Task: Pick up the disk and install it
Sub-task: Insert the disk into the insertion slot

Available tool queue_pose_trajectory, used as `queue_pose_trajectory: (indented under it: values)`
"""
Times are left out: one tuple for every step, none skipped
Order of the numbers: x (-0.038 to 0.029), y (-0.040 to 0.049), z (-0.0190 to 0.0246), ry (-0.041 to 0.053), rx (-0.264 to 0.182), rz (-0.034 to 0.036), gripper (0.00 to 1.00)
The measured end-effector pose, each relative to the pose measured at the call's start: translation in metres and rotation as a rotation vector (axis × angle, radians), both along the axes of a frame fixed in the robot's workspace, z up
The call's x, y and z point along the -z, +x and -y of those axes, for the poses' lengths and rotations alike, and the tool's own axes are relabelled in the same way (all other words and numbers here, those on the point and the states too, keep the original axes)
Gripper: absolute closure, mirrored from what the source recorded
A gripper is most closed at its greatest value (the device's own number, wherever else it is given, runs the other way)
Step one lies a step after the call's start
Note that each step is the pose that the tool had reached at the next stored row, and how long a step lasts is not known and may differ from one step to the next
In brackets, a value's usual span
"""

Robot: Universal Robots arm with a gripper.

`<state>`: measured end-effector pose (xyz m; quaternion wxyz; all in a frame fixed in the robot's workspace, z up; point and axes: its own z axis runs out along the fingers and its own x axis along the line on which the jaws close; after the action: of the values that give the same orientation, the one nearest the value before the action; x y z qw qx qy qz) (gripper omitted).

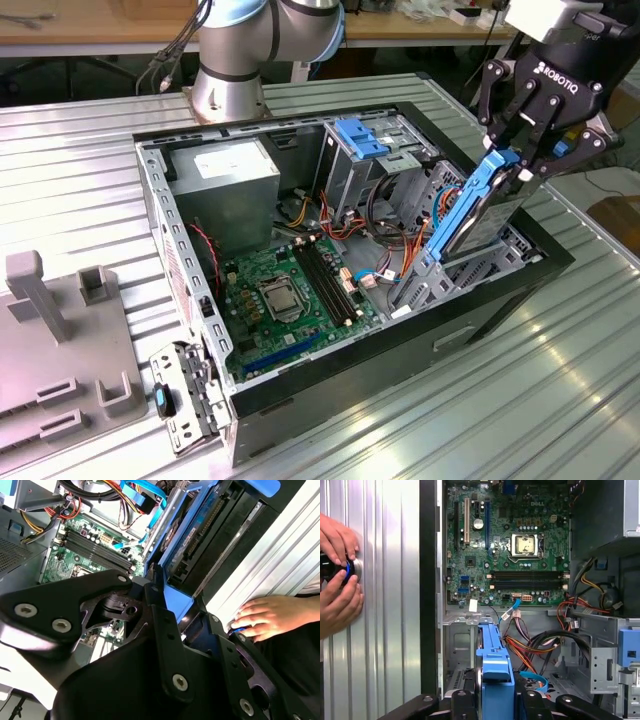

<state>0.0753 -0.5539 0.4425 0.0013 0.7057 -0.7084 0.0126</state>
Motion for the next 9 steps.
queue_pose_trajectory:
  values:
    - [-0.0016, 0.0, 0.0, 0.0, 0.0, 0.0, 0.63]
    - [-0.0028, 0.0, 0.0, 0.0001, 0.0, 0.0, 0.63]
    - [-0.0033, 0.0, 0.0, 0.0002, 0.0, 0.0, 0.63]
    - [-0.0034, 0.0, 0.0, 0.0003, 0.0, 0.0001, 0.63]
    - [-0.004, 0.0001, 0.0, -0.0001, 0.0, 0.0007, 0.63]
    - [-0.0045, 0.0001, 0.0, 0.0, 0.0, 0.0019, 0.63]
    - [-0.0051, 0.0, 0.0, 0.0, 0.0, 0.0025, 0.63]
    - [-0.0058, 0.0, 0.0, 0.0001, 0.0, 0.003, 0.63]
    - [-0.0074, 0.0, 0.0, 0.0, 0.0, 0.004, 0.63]
